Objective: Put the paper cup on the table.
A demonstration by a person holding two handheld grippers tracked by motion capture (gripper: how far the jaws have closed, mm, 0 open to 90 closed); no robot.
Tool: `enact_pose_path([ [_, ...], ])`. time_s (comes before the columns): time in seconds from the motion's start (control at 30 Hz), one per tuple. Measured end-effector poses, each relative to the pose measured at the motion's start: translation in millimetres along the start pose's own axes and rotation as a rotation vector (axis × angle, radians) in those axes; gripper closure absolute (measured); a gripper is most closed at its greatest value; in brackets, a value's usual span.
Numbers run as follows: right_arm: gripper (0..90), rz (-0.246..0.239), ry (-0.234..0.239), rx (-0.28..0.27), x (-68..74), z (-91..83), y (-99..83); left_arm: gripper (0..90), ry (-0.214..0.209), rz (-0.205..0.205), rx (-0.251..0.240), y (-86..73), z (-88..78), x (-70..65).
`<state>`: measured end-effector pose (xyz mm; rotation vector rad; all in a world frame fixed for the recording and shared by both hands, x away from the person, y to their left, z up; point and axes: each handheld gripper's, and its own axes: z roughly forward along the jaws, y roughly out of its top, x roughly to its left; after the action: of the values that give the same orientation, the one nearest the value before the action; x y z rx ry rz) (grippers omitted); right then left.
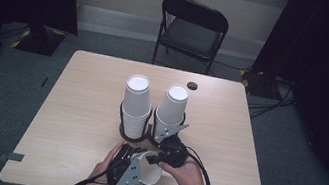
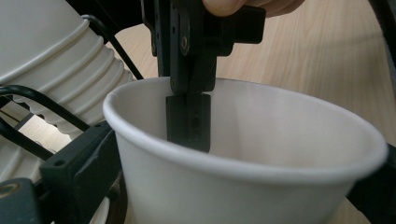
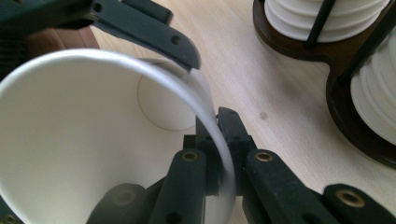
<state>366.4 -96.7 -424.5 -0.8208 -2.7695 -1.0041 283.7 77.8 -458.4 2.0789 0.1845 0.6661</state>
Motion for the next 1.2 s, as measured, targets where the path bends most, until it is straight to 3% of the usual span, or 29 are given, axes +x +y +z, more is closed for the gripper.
enact_pose_path([
  [0.1,88.1,0.016,0.002,-0.013,-0.5,-0.3,0.2,5.0,-0.012,-0.031,-0.030,-0.5,2.1,1.8],
  [0.27,88.5,0.024,0.020,-0.021,2.1,-0.3,0.7,6.6,0.013,-0.006,-0.029,2.9,5.2,-0.2],
  [0.57,88.1,0.039,0.023,-0.025,2.6,0.5,-0.1,9.0,0.014,-0.019,-0.023,3.5,5.1,0.5],
  [0.7,86.7,0.065,0.005,-0.049,1.6,0.8,-3.4,9.6,0.016,-0.043,-0.033,0.8,6.1,2.0],
  [0.77,85.1,0.076,0.002,-0.059,0.4,1.1,-5.1,9.8,0.004,-0.087,-0.045,-2.3,6.1,5.9],
  [0.93,78.2,0.103,-0.021,-0.099,2.9,-1.7,-8.1,10.2,0.000,-0.138,-0.060,-4.4,3.7,10.8],
  [1.07,71.3,0.118,-0.038,-0.132,4.0,-3.4,-10.7,10.2,0.001,-0.169,-0.075,-5.8,2.2,14.3],
  [1.13,69.9,0.122,-0.036,-0.150,3.6,-4.0,-12.0,10.2,0.002,-0.160,-0.063,-6.2,1.9,15.5],
  [1.2,68.4,0.124,-0.041,-0.169,3.1,-5.3,-13.2,10.2,0.001,-0.186,-0.077,-7.4,2.9,16.2],
])
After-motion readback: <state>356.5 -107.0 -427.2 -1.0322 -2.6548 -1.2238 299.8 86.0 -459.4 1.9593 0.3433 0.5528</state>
